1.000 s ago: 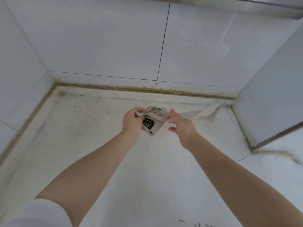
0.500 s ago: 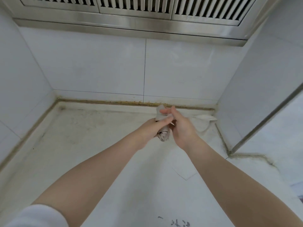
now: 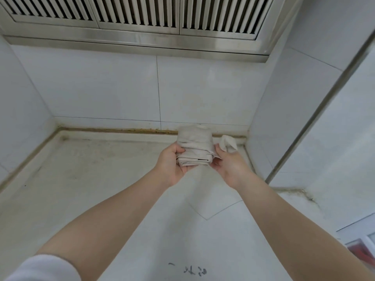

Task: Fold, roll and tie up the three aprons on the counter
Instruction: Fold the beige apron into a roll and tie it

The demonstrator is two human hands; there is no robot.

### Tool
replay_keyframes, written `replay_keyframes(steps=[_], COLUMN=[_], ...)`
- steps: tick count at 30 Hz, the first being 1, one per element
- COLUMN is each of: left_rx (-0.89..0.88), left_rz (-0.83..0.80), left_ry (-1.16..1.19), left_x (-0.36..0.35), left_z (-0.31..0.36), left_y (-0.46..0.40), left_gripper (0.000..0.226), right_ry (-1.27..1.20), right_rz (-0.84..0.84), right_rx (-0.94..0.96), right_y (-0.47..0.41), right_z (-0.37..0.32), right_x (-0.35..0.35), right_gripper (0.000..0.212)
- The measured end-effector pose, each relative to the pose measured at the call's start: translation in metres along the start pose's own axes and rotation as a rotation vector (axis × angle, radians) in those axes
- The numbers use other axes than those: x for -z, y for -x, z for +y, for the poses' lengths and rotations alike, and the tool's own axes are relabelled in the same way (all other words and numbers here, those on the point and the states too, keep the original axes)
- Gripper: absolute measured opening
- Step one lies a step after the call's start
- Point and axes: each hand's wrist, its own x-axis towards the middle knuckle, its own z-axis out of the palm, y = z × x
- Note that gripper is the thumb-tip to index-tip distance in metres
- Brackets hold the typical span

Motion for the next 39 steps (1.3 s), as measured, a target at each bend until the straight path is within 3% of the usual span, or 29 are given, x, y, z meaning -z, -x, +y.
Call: replay_keyframes(steps=[3, 6, 8, 12, 13, 15, 17, 20, 22, 24, 27, 30, 32, 35, 39], left_rx=[0.037, -0.023, -0.060, -0.217, -0.297, -0.491, -0.639, -0.688, -0.691, -0.669, -0.647, -0.622, -0.620, -0.622, -0.602], left_rz=[0.005, -0.035, -0.080, -0.029, -0.021, -0.053, -0.088, -0.117, -0.131, -0.164, -0.166, -0.037, 0.048, 0.110, 0.047], left_ry=[-0.007, -0.251, -0.393, -0.559, -0.614, -0.827, -1.193, -1.523, -1.624, -1.680, -1.809, -2.000, -2.022, -1.966, -1.627], left_x=[-0.006, -0.010, -0.014, -0.019, -0.017, -0.014, -0.014, -0.013, -0.012, -0.013, -0.014, -0.014, -0.013, -0.006, 0.007], left_z=[-0.005, -0.005, -0.005, -0.007, -0.006, 0.002, 0.011, 0.018, 0.021, 0.026, 0.031, 0.028, 0.024, 0.023, 0.024], left_y=[0.007, 0.008, 0.008, 0.006, 0.004, 0.002, 0.002, -0.001, 0.000, 0.003, 0.004, 0.001, -0.001, -0.002, 0.002], left_gripper=[0.027, 0.020, 0.028, 0.019, 0.025, 0.042, 0.057, 0.066, 0.068, 0.068, 0.073, 0.077, 0.075, 0.075, 0.080], right_ry=[-0.123, -0.012, 0.059, 0.104, 0.116, 0.199, 0.293, 0.096, 0.070, 0.170, 0.507, 0.892, 0.967, 0.888, 0.857], right_rz=[-0.078, -0.119, -0.144, -0.138, -0.148, -0.186, -0.278, -0.292, -0.221, -0.221, -0.241, -0.012, 0.078, 0.078, 0.018], right_rx=[-0.008, 0.025, 0.046, 0.163, 0.181, 0.153, 0.051, 0.008, 0.073, 0.109, 0.202, 0.466, 0.554, 0.594, 0.705], right_y=[0.001, -0.002, -0.002, -0.001, -0.001, -0.004, -0.003, -0.004, -0.008, -0.011, -0.012, -0.011, -0.009, -0.011, -0.011], right_z=[-0.008, -0.007, -0.004, -0.009, -0.011, -0.013, -0.015, -0.021, -0.027, -0.031, -0.026, -0.016, -0.009, 0.000, 0.003], right_x=[0.004, 0.011, 0.015, 0.024, 0.031, 0.050, 0.063, 0.062, 0.052, 0.043, 0.025, -0.003, -0.018, -0.028, -0.021], right_gripper=[0.019, 0.028, 0.031, 0.012, 0.012, 0.028, 0.044, 0.075, 0.070, 0.055, 0.047, 0.055, 0.059, 0.047, 0.020])
